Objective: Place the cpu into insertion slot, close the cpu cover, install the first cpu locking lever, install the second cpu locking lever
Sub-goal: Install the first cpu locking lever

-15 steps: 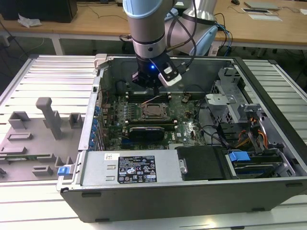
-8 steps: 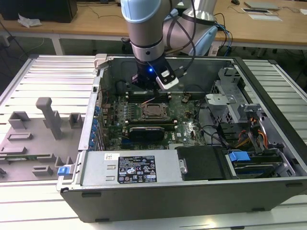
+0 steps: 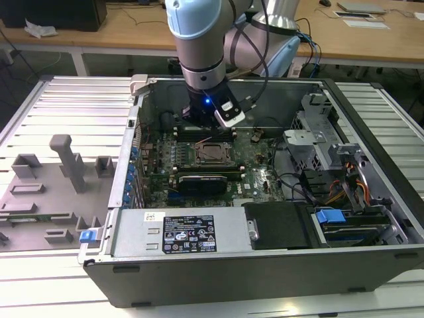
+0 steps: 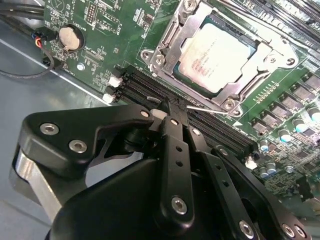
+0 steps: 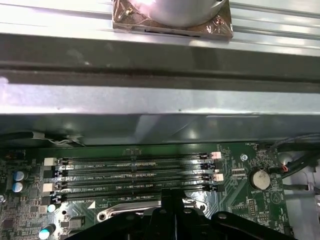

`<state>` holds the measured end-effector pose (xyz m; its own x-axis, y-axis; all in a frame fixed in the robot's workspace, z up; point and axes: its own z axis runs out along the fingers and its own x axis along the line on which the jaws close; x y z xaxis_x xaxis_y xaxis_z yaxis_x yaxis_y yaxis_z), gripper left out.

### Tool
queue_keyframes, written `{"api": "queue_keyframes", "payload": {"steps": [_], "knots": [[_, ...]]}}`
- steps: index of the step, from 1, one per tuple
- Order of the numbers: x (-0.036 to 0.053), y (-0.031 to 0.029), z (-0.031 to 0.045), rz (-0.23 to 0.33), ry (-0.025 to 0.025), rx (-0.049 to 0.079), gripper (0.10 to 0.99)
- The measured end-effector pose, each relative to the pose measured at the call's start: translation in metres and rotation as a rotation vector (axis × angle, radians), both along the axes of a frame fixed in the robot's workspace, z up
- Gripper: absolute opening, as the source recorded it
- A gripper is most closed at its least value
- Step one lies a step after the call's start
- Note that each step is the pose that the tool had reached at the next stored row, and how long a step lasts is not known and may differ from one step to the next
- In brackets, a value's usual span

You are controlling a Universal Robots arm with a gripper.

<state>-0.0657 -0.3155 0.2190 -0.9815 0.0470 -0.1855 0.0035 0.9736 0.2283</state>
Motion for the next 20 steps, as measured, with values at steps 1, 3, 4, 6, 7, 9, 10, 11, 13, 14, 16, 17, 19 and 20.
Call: {"api": "queue_keyframes", "payload": {"steps": [1,3,4,6,7,9,10,11,13,14,16,17,19,20], "knots": [[0.0,0.0,-0.001,-0.001,-0.0014,0.0,0.106],[0.0,0.0,-0.0029,-0.004,-0.0126,0.0,0.106],[0.0,0.0,-0.0038,-0.006,-0.0194,0.0,0.106],[0.0,0.0,-0.0048,-0.01,-0.0268,0.0,0.106],[0.0,0.0001,-0.0058,-0.013,-0.0315,0.0,0.106],[0.0,0.0,-0.007,-0.02,-0.0341,-0.003,0.106],[0.0,0.0002,-0.0073,-0.023,-0.0343,-0.004,0.106],[-0.0001,0.0008,-0.0074,-0.024,-0.0344,-0.004,0.106],[-0.0003,0.0028,-0.0076,-0.025,-0.0343,-0.005,0.106],[-0.0005,0.0038,-0.0077,-0.025,-0.0344,-0.005,0.106],[-0.0011,0.0055,-0.0078,-0.026,-0.0344,-0.006,0.106],[-0.0017,0.0062,-0.0079,-0.028,-0.0345,-0.006,0.106],[-0.0031,0.0069,-0.0085,-0.036,-0.0344,-0.006,0.106],[-0.0031,0.007,-0.009,-0.049,-0.0343,-0.007,0.106]]}}
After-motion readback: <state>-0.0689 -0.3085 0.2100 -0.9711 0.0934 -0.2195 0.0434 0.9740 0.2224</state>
